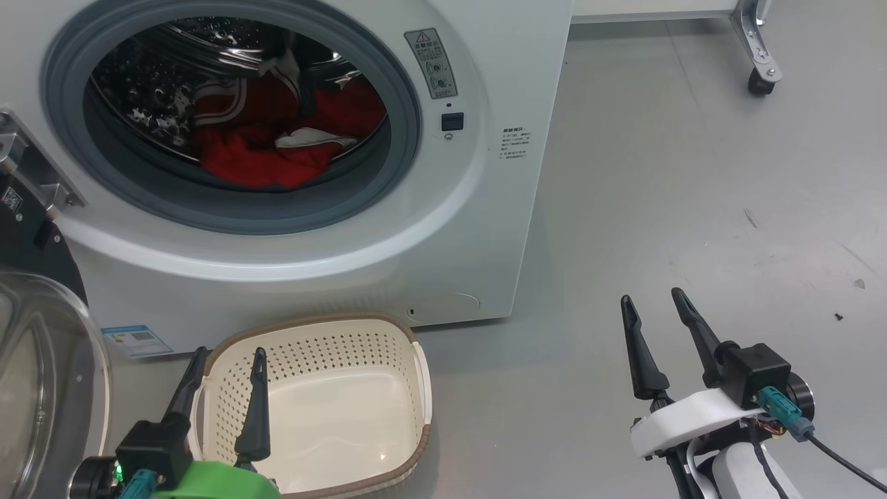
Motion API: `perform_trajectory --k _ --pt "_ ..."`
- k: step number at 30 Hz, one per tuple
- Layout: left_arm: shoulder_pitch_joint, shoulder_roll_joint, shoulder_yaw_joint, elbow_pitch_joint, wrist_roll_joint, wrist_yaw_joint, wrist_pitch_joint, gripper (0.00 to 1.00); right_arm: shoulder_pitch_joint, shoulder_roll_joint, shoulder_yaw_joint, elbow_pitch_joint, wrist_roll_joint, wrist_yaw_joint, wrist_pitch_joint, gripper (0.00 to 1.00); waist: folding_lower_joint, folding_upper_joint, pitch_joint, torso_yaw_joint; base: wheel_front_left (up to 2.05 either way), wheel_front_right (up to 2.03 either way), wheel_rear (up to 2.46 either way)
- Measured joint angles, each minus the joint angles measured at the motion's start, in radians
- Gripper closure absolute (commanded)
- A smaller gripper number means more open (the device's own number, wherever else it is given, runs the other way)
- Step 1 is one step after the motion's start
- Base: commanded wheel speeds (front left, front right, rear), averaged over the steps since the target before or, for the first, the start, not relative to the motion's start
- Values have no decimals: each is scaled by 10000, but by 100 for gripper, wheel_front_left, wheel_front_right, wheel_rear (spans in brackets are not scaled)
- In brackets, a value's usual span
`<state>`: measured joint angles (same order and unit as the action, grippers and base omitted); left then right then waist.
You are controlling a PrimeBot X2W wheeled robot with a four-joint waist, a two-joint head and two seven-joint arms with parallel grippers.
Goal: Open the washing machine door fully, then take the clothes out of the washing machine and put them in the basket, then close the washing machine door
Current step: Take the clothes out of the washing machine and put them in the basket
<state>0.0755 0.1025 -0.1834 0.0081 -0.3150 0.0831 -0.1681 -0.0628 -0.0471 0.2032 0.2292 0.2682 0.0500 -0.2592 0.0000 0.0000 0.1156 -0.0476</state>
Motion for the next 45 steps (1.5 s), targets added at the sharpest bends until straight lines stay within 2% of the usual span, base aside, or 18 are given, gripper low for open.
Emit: perform_trajectory --k 32,41,45 --pt "-337 13 -240 -142 100 -10 107 0 -5 0 81 -176 0 0 -2 0 0 0 360 -2 5 -5 0" --pt "-1410 15 -541 -188 79 -464 443 0 -238 0 138 -575 -17 0 -2 0 0 0 1162 -136 0 0 0" --pt "-1976 15 -453 117 -48 -537 633 0 -451 -2 140 -784 -17 -2 -2 0 0 0 1641 -235 0 0 0"
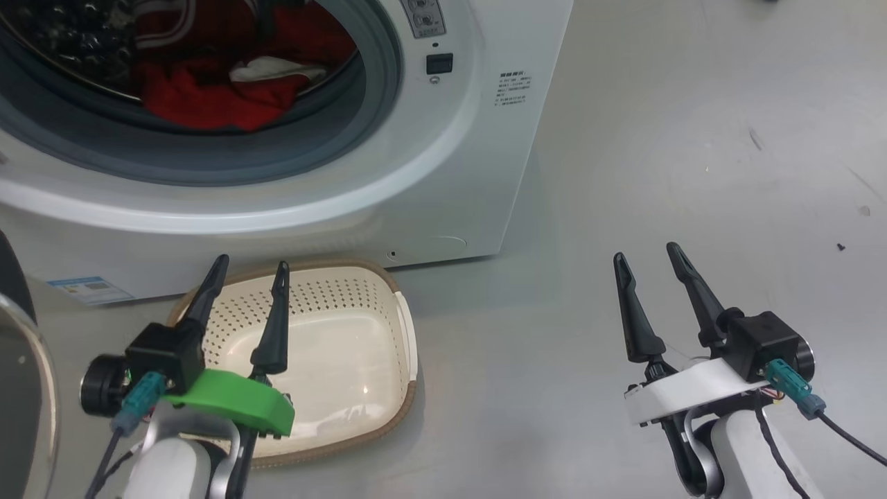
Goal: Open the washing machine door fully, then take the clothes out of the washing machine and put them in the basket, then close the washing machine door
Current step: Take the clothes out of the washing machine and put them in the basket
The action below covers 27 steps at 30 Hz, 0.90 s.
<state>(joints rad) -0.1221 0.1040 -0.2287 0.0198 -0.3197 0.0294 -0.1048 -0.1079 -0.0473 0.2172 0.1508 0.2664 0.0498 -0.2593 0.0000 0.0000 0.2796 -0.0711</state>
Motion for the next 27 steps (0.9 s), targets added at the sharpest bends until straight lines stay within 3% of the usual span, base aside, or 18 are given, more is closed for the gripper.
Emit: perform_trajectory --k 10,27 --pt "-1949 100 301 1018 -767 -362 1373 0 -591 0 38 -416 244 -100 0 0 3 0 1327 -363 0 0 0" --pt "-6310 1327 1051 1964 -1442 -880 4063 0 -1887 -6 408 -846 1212 -345 0 0 2 0 3456 -1237 0 0 0"
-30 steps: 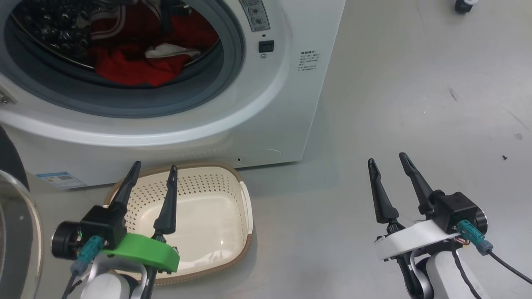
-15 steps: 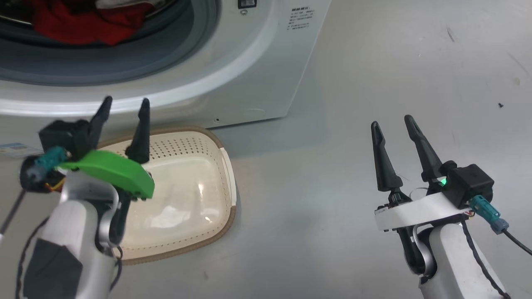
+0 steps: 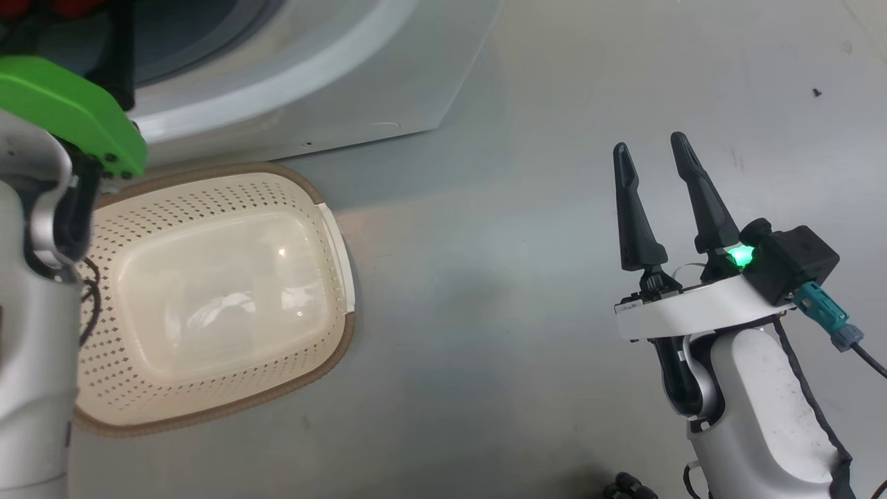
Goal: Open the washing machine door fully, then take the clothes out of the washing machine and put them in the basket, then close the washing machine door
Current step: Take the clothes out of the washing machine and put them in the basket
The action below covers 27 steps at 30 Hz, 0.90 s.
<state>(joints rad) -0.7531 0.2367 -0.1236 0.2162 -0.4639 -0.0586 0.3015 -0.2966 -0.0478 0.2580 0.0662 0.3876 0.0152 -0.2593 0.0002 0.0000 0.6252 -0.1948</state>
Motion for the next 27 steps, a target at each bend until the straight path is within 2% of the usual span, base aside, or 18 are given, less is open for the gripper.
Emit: perform_trajectory --k 20,27 --pt "-2626 1162 702 1413 -113 -79 1452 0 -399 4 579 -17 905 -182 0 0 -2 0 649 -1281 0 0 0" --pt "-3128 1221 744 2027 -291 -79 1931 0 -445 12 504 -15 899 -276 0 0 -2 0 756 -1573 0 0 0"
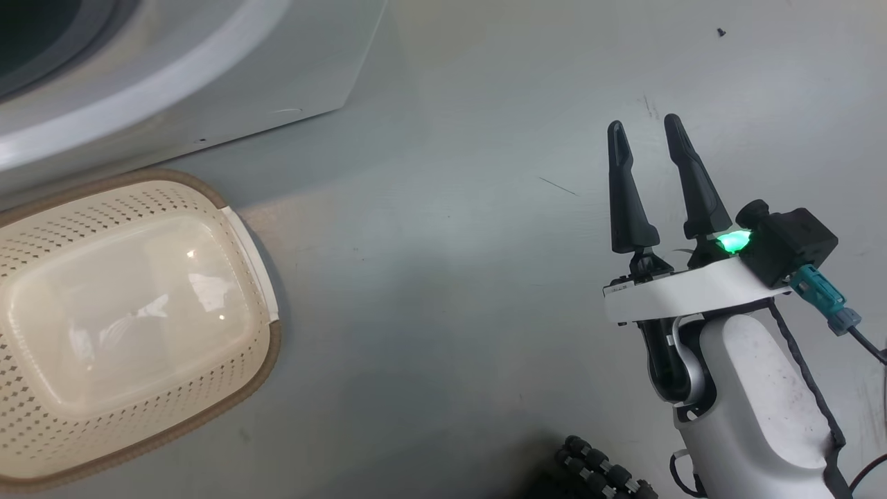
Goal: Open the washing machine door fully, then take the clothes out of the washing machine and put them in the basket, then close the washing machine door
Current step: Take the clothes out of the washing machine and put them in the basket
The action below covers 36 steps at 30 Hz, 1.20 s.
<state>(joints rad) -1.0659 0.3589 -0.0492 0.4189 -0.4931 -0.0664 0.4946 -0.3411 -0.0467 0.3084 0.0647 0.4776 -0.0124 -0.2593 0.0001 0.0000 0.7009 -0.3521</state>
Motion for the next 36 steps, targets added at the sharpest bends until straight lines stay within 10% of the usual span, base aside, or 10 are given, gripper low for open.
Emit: perform_trajectory --k 16,21,36 --pt "-333 249 -221 1287 33 309 1407 0 -12 4 100 8 46 -6 0 0 0 0 97 -150 0 0 0" --pt "-454 272 -337 1590 188 456 1870 100 -94 4 121 25 48 -6 0 0 0 0 110 -140 0 0 0" --pt "-673 309 -529 1649 240 510 2048 100 -238 4 117 63 46 -6 0 0 -1 0 103 -107 0 0 0"
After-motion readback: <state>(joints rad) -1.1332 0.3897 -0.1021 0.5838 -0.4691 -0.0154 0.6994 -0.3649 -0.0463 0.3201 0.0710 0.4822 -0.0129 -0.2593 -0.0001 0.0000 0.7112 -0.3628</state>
